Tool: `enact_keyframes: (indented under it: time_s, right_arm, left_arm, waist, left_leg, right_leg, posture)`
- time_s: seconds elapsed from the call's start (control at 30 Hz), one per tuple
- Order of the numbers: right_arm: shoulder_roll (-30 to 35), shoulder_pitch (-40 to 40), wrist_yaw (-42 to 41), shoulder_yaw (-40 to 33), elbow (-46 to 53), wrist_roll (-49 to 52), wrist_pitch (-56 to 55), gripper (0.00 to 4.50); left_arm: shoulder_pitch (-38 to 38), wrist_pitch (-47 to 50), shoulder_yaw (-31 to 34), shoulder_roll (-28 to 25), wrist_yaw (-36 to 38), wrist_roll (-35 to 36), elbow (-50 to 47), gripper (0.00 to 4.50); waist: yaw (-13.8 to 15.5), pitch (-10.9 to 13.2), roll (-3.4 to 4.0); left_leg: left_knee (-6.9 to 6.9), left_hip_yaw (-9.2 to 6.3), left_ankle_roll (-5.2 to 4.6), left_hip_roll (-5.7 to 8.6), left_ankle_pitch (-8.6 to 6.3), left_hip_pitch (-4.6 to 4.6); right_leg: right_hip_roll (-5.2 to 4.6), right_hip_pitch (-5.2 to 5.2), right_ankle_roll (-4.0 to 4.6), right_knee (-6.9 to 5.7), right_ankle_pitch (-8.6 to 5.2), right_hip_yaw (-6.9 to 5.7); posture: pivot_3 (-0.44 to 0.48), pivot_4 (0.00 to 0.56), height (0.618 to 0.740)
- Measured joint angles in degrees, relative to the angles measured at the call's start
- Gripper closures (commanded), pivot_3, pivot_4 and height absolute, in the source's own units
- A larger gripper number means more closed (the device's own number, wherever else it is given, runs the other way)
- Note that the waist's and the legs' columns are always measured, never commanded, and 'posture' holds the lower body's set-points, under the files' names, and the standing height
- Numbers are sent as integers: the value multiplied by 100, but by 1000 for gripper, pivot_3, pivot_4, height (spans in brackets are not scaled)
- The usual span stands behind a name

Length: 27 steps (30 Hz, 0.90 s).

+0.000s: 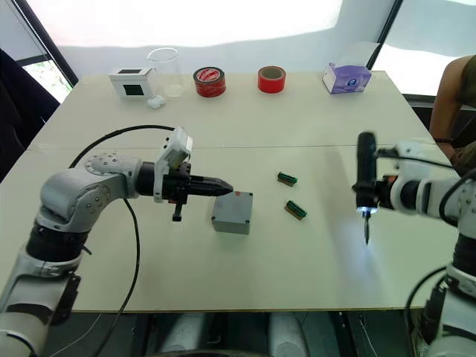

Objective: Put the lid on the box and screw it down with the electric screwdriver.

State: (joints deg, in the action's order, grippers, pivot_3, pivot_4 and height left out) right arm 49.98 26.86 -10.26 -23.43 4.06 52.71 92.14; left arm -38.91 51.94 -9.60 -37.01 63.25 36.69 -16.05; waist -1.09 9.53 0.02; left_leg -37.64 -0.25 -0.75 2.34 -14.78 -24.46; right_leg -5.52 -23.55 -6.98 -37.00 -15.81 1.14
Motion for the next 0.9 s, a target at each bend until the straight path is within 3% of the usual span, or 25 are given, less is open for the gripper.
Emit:
enact_keyframes:
  time_s: [0.2, 0.57, 0.6, 0.8, 0.9]
  right_arm:
    - [114, -14, 172, -36, -271, 349, -2, 2696]
    - [399, 22, 216, 574, -1021, 622, -1, 2696]
    - [399, 40, 216, 593, -1048, 598, -1, 2196]
    - [396, 165, 121, 705, -976, 212, -1, 189]
    - [360, 200, 13, 706, -904, 33, -4, 90]
  left_arm:
    - [8, -394, -339, -188, 204, -319, -35, 4500]
    - [172, -793, -573, -279, 248, -783, 14, 4500]
    - [209, -799, -578, -279, 237, -804, 15, 4500]
    - [265, -866, -581, -283, 138, -984, 25, 4500]
    - [269, -866, -570, -287, 126, -1004, 91, 4500]
  waist:
    - [73, 6, -6]
    - [35, 7, -7]
    - [36, 7, -7]
    - [57, 8, -9]
    - [47, 8, -9]
  left_leg:
    - [-11, -11, -4, -1, -2, -2]
    - [-23, -7, -13, -3, -7, -3]
    - [-23, -7, -13, -3, -7, -4]
    - [-31, -8, -14, -2, -8, -3]
    - [-31, -8, -14, -3, -8, -3]
  right_leg:
    - [4, 11, 0, 3, 0, -9]
    - [6, 12, -2, 3, -1, -7]
    - [6, 12, -2, 3, -1, -7]
    - [5, 18, -3, 3, 0, -9]
    - [5, 18, -3, 2, 0, -9]
  posture:
    - [0, 150, 740]
    - [0, 150, 740]
    - [0, 150, 740]
    - [0, 150, 740]
    - [0, 150, 740]
